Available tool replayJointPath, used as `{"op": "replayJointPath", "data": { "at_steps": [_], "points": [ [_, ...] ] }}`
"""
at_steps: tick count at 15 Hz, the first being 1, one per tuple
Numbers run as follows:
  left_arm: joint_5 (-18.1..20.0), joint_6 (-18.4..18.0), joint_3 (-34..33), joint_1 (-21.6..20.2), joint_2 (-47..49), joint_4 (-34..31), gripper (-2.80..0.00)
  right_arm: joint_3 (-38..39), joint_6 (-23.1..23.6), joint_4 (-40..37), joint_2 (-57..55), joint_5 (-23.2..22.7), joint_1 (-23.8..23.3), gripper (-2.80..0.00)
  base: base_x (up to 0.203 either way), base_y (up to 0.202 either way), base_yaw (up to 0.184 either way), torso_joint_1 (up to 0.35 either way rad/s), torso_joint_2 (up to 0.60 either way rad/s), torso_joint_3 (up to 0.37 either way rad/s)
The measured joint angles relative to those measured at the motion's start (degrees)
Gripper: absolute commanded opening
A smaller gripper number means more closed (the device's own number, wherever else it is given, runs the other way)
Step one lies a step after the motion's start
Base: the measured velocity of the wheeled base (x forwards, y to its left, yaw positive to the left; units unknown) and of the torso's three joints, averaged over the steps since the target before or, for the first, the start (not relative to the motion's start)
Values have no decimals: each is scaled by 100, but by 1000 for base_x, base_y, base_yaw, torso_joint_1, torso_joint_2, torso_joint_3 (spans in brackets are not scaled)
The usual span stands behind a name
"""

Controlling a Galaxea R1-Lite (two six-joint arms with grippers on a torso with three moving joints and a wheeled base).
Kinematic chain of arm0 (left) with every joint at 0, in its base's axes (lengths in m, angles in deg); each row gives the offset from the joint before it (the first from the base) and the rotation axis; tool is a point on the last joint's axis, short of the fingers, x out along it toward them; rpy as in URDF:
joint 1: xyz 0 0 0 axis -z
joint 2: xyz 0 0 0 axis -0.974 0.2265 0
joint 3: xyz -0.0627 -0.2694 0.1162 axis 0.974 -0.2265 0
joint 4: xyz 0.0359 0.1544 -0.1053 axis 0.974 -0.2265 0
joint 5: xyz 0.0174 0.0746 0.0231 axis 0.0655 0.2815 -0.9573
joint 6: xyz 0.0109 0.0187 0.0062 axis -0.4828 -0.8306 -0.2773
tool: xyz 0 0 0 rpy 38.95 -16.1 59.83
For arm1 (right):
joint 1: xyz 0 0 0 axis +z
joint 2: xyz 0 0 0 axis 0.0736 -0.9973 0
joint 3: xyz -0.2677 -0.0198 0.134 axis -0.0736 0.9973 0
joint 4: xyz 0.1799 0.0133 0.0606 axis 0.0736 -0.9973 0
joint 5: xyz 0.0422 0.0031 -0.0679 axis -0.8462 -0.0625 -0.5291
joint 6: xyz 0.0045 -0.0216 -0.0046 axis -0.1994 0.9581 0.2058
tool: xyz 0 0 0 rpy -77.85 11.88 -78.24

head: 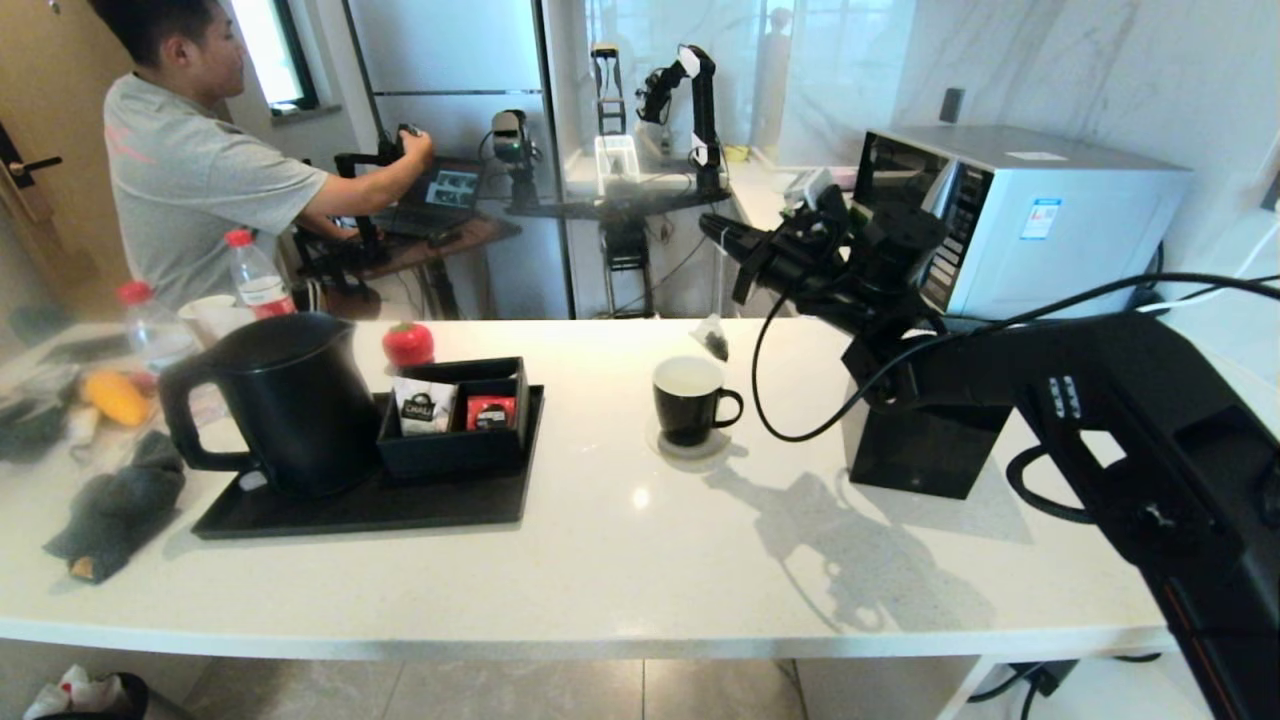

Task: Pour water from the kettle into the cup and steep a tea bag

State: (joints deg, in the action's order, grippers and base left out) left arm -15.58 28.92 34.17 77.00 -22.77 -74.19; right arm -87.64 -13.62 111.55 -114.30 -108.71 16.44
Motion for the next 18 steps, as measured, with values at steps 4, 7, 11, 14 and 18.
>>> {"op": "replayJointPath", "data": {
  "at_steps": [4,7,11,14,18],
  "points": [
    [-2,1,0,0,0,-2,-280,75,1,7,11,0,107,-280,0,0,0,0,0,0],
    [-5,0,0,0,0,-2,-280,173,17,93,-76,0,172,-280,0,0,0,0,0,0],
    [-3,2,0,0,0,-2,-280,759,21,510,-194,11,164,-280,0,0,0,0,0,0],
    [-1,2,0,0,0,1,-280,1127,21,764,-208,15,36,-280,0,0,0,0,0,0],
    [-2,0,0,0,0,-2,-280,1166,13,745,-148,6,-235,-280,0,0,0,0,0,0]
  ]
}}
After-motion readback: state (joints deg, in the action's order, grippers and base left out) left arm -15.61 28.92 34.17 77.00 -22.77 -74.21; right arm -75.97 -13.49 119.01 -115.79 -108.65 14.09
